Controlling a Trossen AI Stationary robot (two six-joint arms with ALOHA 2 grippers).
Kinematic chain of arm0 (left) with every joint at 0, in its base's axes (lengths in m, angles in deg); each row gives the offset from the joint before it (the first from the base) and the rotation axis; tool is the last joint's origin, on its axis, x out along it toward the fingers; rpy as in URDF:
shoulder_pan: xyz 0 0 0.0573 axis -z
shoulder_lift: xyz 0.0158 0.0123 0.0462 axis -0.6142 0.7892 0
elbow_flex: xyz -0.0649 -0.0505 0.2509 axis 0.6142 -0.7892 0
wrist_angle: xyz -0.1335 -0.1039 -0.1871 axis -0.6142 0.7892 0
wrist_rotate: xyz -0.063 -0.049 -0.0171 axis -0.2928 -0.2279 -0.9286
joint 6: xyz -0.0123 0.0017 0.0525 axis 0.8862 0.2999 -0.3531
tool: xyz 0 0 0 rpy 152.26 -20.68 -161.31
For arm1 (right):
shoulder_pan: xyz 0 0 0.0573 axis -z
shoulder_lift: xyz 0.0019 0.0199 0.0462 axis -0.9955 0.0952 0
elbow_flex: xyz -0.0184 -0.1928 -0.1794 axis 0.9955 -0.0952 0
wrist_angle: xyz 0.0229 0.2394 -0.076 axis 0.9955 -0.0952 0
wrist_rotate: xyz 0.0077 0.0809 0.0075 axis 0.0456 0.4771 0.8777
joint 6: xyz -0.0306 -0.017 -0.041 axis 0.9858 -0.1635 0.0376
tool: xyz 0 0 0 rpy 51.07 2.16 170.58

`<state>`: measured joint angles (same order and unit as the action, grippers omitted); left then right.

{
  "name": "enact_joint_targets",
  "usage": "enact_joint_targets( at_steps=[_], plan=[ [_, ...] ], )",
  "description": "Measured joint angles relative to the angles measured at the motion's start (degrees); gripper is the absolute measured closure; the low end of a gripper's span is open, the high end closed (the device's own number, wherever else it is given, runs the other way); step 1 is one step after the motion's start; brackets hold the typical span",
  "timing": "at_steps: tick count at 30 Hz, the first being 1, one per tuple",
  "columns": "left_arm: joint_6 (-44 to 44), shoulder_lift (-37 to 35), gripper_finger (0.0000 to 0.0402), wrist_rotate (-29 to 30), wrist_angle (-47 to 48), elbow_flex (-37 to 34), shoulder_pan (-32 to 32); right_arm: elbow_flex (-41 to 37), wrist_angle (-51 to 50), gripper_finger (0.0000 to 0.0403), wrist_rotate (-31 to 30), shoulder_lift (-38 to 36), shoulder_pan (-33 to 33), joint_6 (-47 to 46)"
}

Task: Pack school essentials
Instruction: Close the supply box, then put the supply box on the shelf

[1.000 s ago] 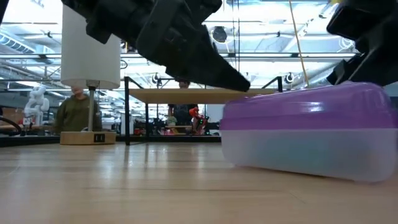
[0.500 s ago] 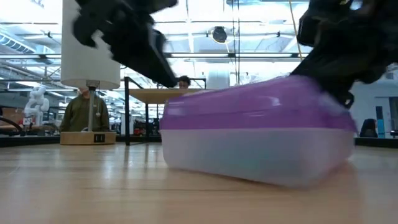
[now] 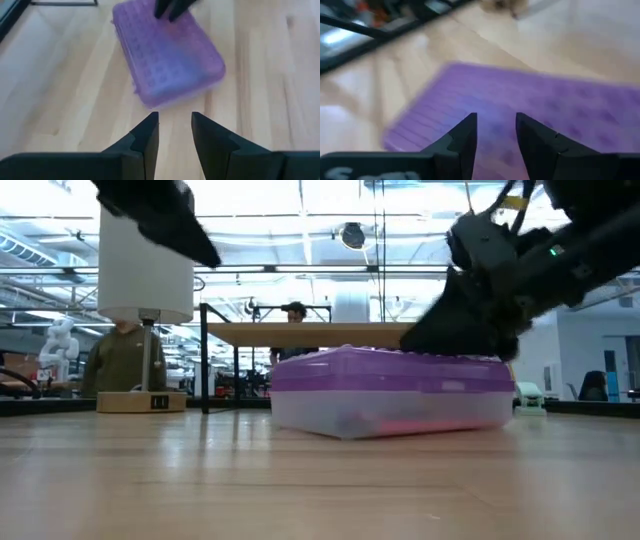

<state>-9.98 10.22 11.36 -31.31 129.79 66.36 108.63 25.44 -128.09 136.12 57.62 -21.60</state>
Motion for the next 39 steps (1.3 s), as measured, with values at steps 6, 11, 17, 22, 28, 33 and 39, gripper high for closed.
enact_joint_targets(
  at_steps=[6,11,17,22,28,33,39],
  plan=[
    [-0.56,0.60,0.0261,-4.38,-24.52,-10.40,-2.46,1.10,5.00,0.0247,7.19,-5.69,1.08,9.92],
    [-1.66,0.58,0.0195,-5.80,-35.66,-16.80,-4.16,1.12,-5.19,0.0203,8.62,-14.61,2.90,13.35],
    [-7.28,2.81,0.0115,-5.27,-39.38,-20.45,-4.78,1.17,-29.44,0.0153,13.18,-24.99,9.95,9.34],
    [-8.94,7.95,0.0082,-4.57,-39.94,-20.28,-4.99,1.16,-46.78,0.0148,18.68,-29.71,14.63,10.92],
    [-6.51,15.28,0.0080,-4.85,-44.46,-19.96,-5.50,-0.11,-55.38,0.0172,20.42,-29.88,15.32,14.27],
    [-6.14,18.29,0.0080,-5.49,-47.30,-20.07,-5.97,-4.40,-52.03,0.0189,22.35,-28.23,15.23,10.95],
    [-4.67,16.28,0.0080,-5.62,-45.62,-20.04,-6.90,-9.51,-35.84,0.0197,29.58,-24.49,14.20,7.44]
  ],
)
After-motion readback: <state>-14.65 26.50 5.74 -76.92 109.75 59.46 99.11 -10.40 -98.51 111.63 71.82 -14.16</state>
